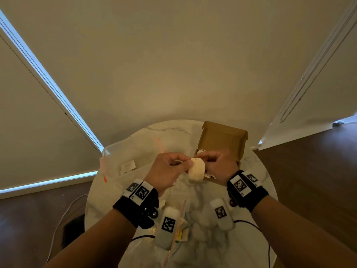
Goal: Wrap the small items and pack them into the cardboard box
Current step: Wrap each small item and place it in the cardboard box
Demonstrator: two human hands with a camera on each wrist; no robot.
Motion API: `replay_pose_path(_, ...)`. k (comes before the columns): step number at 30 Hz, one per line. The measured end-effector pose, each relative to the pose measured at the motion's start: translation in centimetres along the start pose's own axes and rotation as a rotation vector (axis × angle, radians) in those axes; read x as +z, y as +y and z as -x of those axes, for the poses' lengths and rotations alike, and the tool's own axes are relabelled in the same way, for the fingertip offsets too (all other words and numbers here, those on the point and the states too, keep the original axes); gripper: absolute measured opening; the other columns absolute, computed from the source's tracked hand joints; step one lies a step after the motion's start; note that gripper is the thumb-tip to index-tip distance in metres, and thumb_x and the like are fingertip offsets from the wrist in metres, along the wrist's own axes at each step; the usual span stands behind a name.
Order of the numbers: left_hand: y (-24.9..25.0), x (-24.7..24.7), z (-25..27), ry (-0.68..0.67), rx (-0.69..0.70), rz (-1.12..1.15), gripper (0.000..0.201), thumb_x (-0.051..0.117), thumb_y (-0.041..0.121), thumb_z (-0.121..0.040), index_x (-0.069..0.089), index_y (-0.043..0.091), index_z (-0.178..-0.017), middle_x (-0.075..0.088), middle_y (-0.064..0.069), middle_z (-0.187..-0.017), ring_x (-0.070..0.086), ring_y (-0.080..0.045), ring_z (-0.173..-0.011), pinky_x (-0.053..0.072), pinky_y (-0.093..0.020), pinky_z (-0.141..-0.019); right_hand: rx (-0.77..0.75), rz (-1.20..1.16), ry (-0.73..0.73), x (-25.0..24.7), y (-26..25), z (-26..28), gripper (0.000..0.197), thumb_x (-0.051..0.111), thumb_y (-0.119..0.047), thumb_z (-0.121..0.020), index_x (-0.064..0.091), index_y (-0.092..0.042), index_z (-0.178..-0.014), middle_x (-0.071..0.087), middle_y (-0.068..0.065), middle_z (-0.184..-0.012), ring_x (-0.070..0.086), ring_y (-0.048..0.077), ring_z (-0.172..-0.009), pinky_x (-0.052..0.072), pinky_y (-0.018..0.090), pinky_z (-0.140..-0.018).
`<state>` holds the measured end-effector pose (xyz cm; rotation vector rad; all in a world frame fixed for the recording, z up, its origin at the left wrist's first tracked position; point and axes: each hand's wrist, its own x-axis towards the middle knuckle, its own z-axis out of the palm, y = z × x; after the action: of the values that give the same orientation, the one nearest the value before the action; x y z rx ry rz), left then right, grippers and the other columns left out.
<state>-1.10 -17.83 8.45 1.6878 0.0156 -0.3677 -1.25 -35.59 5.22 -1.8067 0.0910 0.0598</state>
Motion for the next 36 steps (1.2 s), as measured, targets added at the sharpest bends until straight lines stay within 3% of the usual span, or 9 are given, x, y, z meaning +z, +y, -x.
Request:
replay_pose_path(2, -0.2, 0.3, 0.2, 0.000, -0.014, 0.009, 0.007, 0.069, 0.011, -0.087, 0.073, 0.005, -0.088, 0.067, -0.012, -0.071, 0.040, -0.001, -0.033, 0.029, -0.014, -0.034, -0.027, -0.066, -0.011, -0.3, -1.2, -0.3, 0.013, 0.065, -0.004, -0.088, 0.075, -0.010, -0.094, 0.075, -0.001, -0.085, 0.072, 0.012, -0.079, 0.057, 0.021, -0.072)
replay_pose_path(4, -0.2, 0.5, 0.2, 0.007, -0.016, 0.011, 0.011, 0.068, 0.008, -0.088, 0.072, -0.002, -0.092, 0.066, -0.013, -0.069, 0.040, 0.001, -0.031, 0.029, -0.011, -0.035, -0.008, -0.154, -0.009, -0.3, -2.3, -0.4, 0.014, 0.061, -0.007, -0.091, 0.074, -0.005, -0.097, 0.076, 0.006, -0.087, 0.072, 0.020, -0.083, 0.058, 0.026, -0.076)
replay_pose_path(11, 0.6, 0.9, 0.4, 0.031, 0.016, 0.035, 0.009, 0.064, 0.002, -0.089, 0.069, -0.006, -0.090, 0.063, -0.014, -0.068, 0.043, 0.001, -0.030, 0.030, -0.006, -0.036, -0.157, -0.087, -0.005, -0.1, -3.9, 0.1, 0.012, 0.071, -0.009, -0.084, 0.073, -0.014, -0.094, 0.076, 0.004, -0.087, 0.072, 0.017, -0.084, 0.058, 0.031, -0.079)
replay_pose_path(14, 0.7, 0.9, 0.3, 0.058, 0.021, 0.042, 0.012, 0.064, 0.002, -0.089, 0.068, -0.009, -0.092, 0.062, -0.012, -0.066, 0.043, 0.002, -0.031, 0.030, -0.006, -0.037, -0.295, 0.063, 0.023, -0.4, -3.8, 0.6, 0.012, 0.074, -0.008, -0.080, 0.077, -0.019, -0.085, 0.070, 0.002, -0.085, 0.065, 0.017, -0.076, 0.052, 0.027, -0.068)
replay_pose_path(17, 0.7, 0.9, 0.2, 0.067, 0.017, 0.036, 0.010, 0.066, 0.005, -0.089, 0.069, -0.005, -0.089, 0.062, -0.011, -0.065, 0.044, 0.002, -0.031, 0.030, -0.007, -0.036, -0.279, 0.060, -0.003, -0.9, -3.9, 1.6, 0.011, 0.073, -0.008, -0.082, 0.078, -0.018, -0.085, 0.071, -0.001, -0.071, 0.064, 0.012, -0.064, 0.053, 0.026, -0.062)
replay_pose_path(21, 1.0, 1.0, 0.3, 0.064, 0.030, 0.025, 0.007, 0.066, 0.006, -0.088, 0.070, 0.000, -0.085, 0.063, -0.009, -0.066, 0.044, 0.002, -0.032, 0.030, -0.006, -0.036, -0.304, 0.138, -0.078, -1.5, -3.7, 2.6, 0.008, 0.072, -0.014, -0.084, 0.078, -0.016, -0.089, 0.074, -0.007, -0.076, 0.069, 0.011, -0.069, 0.058, 0.030, -0.066)
replay_pose_path(24, 1.2, 1.1, 0.4, 0.064, 0.040, 0.033, 0.006, 0.066, 0.005, -0.088, 0.070, 0.000, -0.086, 0.063, -0.011, -0.067, 0.044, 0.002, -0.033, 0.029, -0.006, -0.036, -0.276, 0.204, -0.087, -1.8, -3.4, 2.6, 0.013, 0.072, -0.011, -0.083, 0.072, -0.023, -0.087, 0.069, -0.002, -0.072, 0.065, 0.014, -0.067, 0.056, 0.034, -0.065)
replay_pose_path(28, 1.4, 1.0, 0.6, 0.050, 0.065, 0.003, 0.006, 0.065, 0.004, -0.089, 0.069, 0.000, -0.087, 0.064, -0.014, -0.071, 0.043, 0.001, -0.033, 0.029, -0.006, -0.036, -0.262, 0.300, -0.082, -2.1, -3.4, 2.6, 0.025, 0.072, -0.006, -0.081, 0.052, -0.021, -0.087, 0.061, -0.001, -0.070, 0.057, 0.005, -0.060, 0.046, 0.016, -0.057)
replay_pose_path(36, 1.6, 0.8, 0.7, 0.040, 0.095, -0.008, 0.008, 0.065, 0.003, -0.089, 0.069, -0.003, -0.090, 0.064, -0.013, -0.070, 0.044, 0.002, -0.032, 0.030, -0.005, -0.037, -0.223, 0.310, -0.067, -1.9, -3.6, 2.2, 0.027, 0.072, -0.009, -0.081, 0.052, -0.023, -0.092, 0.066, -0.002, -0.068, 0.060, 0.006, -0.059, 0.050, 0.019, -0.059)
